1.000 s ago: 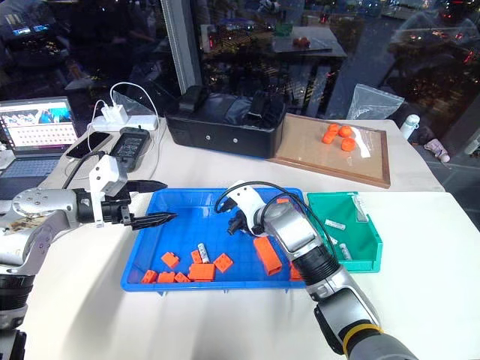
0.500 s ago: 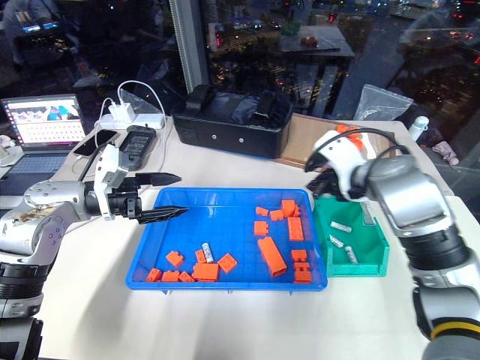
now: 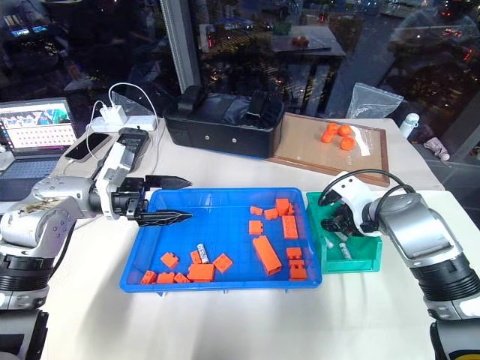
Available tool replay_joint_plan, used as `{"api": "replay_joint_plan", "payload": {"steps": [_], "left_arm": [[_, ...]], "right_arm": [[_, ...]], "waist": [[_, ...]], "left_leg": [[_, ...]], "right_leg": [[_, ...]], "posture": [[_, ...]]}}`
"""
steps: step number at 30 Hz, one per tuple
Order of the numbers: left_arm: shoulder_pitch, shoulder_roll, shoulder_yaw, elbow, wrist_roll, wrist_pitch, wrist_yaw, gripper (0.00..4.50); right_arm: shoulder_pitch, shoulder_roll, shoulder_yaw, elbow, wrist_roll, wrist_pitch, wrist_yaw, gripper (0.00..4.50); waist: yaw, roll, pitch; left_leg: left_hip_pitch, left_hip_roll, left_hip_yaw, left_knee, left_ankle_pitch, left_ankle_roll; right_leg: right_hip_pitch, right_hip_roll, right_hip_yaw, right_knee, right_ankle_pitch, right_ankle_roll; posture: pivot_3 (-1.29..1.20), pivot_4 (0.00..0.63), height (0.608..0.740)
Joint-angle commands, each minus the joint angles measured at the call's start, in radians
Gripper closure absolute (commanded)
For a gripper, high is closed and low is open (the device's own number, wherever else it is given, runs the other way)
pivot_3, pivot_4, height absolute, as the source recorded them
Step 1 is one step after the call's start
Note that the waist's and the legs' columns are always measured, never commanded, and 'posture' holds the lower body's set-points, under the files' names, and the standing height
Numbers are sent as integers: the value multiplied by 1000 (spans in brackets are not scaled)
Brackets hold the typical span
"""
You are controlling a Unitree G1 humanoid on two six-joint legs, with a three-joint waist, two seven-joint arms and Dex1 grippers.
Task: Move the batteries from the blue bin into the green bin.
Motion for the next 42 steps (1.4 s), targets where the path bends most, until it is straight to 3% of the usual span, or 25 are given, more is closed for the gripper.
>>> {"api": "replay_joint_plan", "payload": {"steps": [1, 2, 6, 9, 14, 20, 27, 42], "left_arm": [[3, 44, 28, 20, 48, -38, 23, 0], [11, 54, 30, 23, 59, -47, 24, 0], [49, 89, 49, 20, 70, -54, 25, 0], [121, 144, 67, -1, 91, -64, 21, 0], [189, 173, 109, -43, 73, -52, 41, 0], [225, 179, 135, -80, 62, -34, 60, 0], [237, 187, 142, -90, 62, -27, 69, 0], [242, 191, 144, -102, 46, -15, 83, 0]], "right_arm": [[-115, 37, -22, -65, 34, -10, 17, 277], [-138, 56, -15, -77, 44, -4, 21, 28], [-210, 176, 29, -116, 72, 22, 2, 28], [-221, 343, 150, -147, 72, 32, -45, 28], [-225, 540, 220, -138, 82, 100, -121, 28], [-213, 673, 267, -57, 81, 148, -182, 28], [-189, 671, 340, 90, 39, 57, -178, 28], [-222, 737, 290, 104, 54, 92, -186, 28]], "waist": [[-3, 0, 0], [-6, 0, 0], [-9, 0, 0], [-5, 0, 0], [8, 0, 0], [12, -1, 0], [10, -1, -1], [-5, -1, -1]], "left_leg": [[0, 0, 0, 0, 0, 0], [0, 1, 0, 0, 0, 0], [2, 2, -1, -4, 0, 0], [2, 2, -1, -4, 0, 0], [-1, 3, -1, -3, 0, 0], [-1, 2, 0, 3, 0, -1], [-1, 2, 1, 3, 0, -1], [-1, 3, 0, 1, 0, 0]], "right_leg": [[0, 0, 0, 0, 0, 0], [0, 1, 0, 0, 0, 0], [0, 4, 2, 1, 0, -1], [-1, 4, 1, 1, 0, -2], [-3, 3, -1, 2, 0, -2], [-2, -3, -5, 2, 0, -2], [-2, -3, -6, 2, 0, -2], [-1, 0, -4, 3, 0, -2]], "posture": [[0, 150, 735], [0, 150, 735], [0, 150, 735], [0, 150, 735], [0, 150, 735], [0, 150, 735], [0, 150, 735], [0, 150, 735]]}}
